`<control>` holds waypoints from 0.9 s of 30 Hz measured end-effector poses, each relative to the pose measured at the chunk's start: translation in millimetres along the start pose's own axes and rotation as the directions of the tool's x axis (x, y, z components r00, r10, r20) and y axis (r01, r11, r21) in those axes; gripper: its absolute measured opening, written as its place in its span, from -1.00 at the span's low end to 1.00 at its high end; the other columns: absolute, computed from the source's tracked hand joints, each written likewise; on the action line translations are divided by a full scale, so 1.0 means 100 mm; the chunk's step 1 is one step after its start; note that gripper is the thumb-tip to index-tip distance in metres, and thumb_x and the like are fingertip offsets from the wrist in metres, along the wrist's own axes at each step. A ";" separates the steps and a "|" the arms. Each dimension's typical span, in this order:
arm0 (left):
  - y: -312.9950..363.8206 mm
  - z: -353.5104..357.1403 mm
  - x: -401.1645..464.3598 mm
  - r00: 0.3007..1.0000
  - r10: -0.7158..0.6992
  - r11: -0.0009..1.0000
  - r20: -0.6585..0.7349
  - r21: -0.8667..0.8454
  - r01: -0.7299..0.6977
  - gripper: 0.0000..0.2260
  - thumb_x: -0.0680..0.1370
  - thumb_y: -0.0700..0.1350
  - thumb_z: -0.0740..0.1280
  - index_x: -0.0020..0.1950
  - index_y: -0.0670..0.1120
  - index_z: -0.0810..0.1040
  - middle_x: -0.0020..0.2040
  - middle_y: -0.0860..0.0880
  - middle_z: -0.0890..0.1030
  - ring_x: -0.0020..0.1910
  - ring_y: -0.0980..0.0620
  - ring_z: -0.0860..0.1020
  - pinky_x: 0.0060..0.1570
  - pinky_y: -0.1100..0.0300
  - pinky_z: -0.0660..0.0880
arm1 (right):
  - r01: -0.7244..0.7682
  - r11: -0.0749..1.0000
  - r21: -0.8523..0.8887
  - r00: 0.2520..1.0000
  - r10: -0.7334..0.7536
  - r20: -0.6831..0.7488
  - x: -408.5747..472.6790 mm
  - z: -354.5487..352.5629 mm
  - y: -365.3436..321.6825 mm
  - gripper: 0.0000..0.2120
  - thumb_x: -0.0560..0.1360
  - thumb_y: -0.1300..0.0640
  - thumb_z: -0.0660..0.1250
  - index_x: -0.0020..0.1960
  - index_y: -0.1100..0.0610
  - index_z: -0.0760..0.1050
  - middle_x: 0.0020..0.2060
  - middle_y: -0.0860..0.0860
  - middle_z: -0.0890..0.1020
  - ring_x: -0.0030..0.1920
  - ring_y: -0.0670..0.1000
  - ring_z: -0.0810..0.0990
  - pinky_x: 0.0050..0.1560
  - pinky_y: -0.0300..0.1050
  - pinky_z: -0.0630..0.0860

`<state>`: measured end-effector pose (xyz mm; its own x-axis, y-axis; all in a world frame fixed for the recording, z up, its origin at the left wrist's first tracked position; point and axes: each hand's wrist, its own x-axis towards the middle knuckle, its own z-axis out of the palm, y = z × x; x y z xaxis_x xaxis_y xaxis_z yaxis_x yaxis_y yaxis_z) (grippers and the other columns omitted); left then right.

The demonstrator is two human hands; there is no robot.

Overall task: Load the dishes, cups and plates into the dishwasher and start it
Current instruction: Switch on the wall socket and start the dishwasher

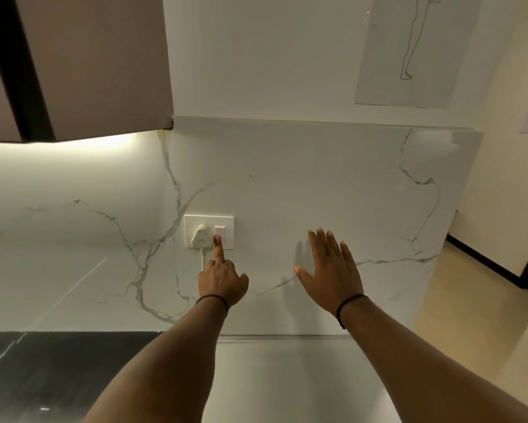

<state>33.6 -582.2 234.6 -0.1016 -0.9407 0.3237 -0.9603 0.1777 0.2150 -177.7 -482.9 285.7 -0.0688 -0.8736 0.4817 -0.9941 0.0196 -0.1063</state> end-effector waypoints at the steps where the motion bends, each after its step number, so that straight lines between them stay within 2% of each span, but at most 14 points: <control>1: 0.02 -0.01 0.00 1.000 -0.009 1.000 0.010 -0.005 0.009 -0.75 0.54 0.13 0.19 -0.04 -0.03 0.49 0.58 -0.01 -0.30 0.04 -0.02 0.48 -0.14 0.10 0.43 | 0.006 1.000 0.012 1.000 -0.006 0.003 0.01 0.02 -0.04 -0.26 0.59 -0.21 0.09 0.60 0.07 -0.14 0.59 0.07 -0.04 0.58 0.06 -0.10 0.55 0.01 -0.15; 5: 0.06 -0.08 0.00 0.999 -0.032 0.999 0.032 -0.023 0.033 -0.82 0.53 0.05 0.20 -0.07 -0.03 0.48 0.59 -0.01 -0.27 -0.06 0.00 0.43 -0.15 0.09 0.40 | 0.038 0.999 0.038 0.999 -0.038 0.002 0.03 0.08 -0.16 -0.26 0.59 -0.21 0.09 0.60 0.08 -0.13 0.59 0.08 -0.03 0.58 0.07 -0.09 0.55 0.02 -0.14; 10: 0.02 -0.25 -0.13 1.000 0.025 0.999 0.008 0.042 -0.025 -0.83 0.51 0.04 0.26 -0.15 -0.05 0.44 0.60 -0.02 -0.18 0.05 -0.05 0.48 -0.14 0.12 0.39 | 0.052 0.997 0.064 0.999 -0.053 0.012 -0.05 0.02 -0.23 -0.26 0.59 -0.21 0.09 0.60 0.09 -0.14 0.59 0.08 -0.03 0.58 0.07 -0.10 0.56 0.03 -0.13; 14: 0.03 -0.34 -0.32 0.997 0.070 0.994 -0.015 0.091 -0.068 -0.81 0.51 0.05 0.29 -0.16 -0.05 0.41 0.60 -0.06 -0.18 0.06 -0.06 0.47 -0.04 0.12 0.46 | 0.059 0.996 0.072 0.998 -0.060 0.022 -0.11 -0.11 -0.22 -0.26 0.60 -0.19 0.10 0.60 0.11 -0.14 0.58 0.09 -0.03 0.58 0.07 -0.11 0.56 0.04 -0.14; 16: 0.04 -0.34 -0.42 0.995 0.097 0.992 -0.035 0.083 -0.094 -0.80 0.50 0.07 0.31 -0.14 -0.05 0.44 0.60 -0.08 -0.17 0.21 -0.08 0.46 0.10 0.12 0.48 | 0.065 0.995 0.075 0.998 -0.067 0.019 -0.17 -0.16 -0.21 -0.26 0.60 -0.19 0.09 0.60 0.12 -0.14 0.58 0.09 -0.04 0.58 0.08 -0.11 0.56 0.05 -0.14; 18: 0.08 -0.33 -0.55 0.993 0.114 0.991 -0.039 0.068 -0.111 -0.73 0.50 0.11 0.34 0.07 -0.04 0.53 0.60 -0.11 -0.19 0.44 -0.12 0.31 0.29 0.08 0.42 | 0.078 0.995 0.059 0.997 -0.079 0.018 -0.25 -0.21 -0.19 -0.26 0.60 -0.19 0.08 0.60 0.13 -0.15 0.59 0.09 -0.04 0.58 0.08 -0.12 0.56 0.05 -0.14; 19: 0.11 -0.32 -0.61 0.992 0.127 0.990 -0.025 0.073 -0.125 -0.60 0.50 0.13 0.34 0.27 -0.02 0.49 0.59 -0.12 -0.19 0.51 -0.15 0.19 0.38 0.04 0.35 | 0.085 0.995 0.049 0.996 -0.087 0.021 -0.29 -0.23 -0.17 -0.26 0.60 -0.19 0.08 0.60 0.14 -0.15 0.59 0.09 -0.05 0.58 0.08 -0.12 0.56 0.05 -0.13; 21: 0.20 -0.33 -0.74 0.989 0.143 0.985 0.032 0.090 -0.145 -0.35 0.52 0.16 0.32 0.54 0.02 0.18 0.59 -0.14 -0.20 0.56 -0.19 0.02 0.48 -0.03 0.16 | 0.091 0.996 0.026 0.995 -0.092 0.036 -0.35 -0.27 -0.13 -0.25 0.60 -0.19 0.07 0.59 0.14 -0.15 0.59 0.10 -0.05 0.58 0.08 -0.13 0.56 0.06 -0.13; 23: 0.33 -0.37 -0.89 0.988 0.148 0.984 0.042 0.097 -0.151 -0.27 0.55 0.18 0.26 0.60 0.01 -0.02 0.59 -0.13 -0.21 0.57 -0.18 -0.06 0.51 -0.04 0.04 | 0.092 0.996 0.011 0.995 -0.092 0.044 -0.45 -0.32 -0.05 -0.25 0.60 -0.20 0.08 0.59 0.15 -0.15 0.59 0.10 -0.04 0.58 0.09 -0.12 0.56 0.07 -0.12; 27: 0.55 -0.48 -1.12 0.991 0.127 0.990 -0.030 0.069 -0.125 -0.23 0.58 0.28 0.10 0.60 -0.07 -0.17 0.59 -0.10 -0.22 0.57 -0.10 -0.16 0.54 -0.02 -0.07 | 0.081 0.997 0.012 0.996 -0.082 0.040 -0.65 -0.46 0.10 -0.25 0.60 -0.19 0.09 0.59 0.15 -0.14 0.59 0.09 -0.03 0.58 0.08 -0.11 0.56 0.06 -0.13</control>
<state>5.0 -452.8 254.0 -0.2154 -0.9014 0.3757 -0.9556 0.2737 0.1089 -187.0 -403.9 293.5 0.0160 -0.8909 0.4538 -0.9954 -0.0572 -0.0772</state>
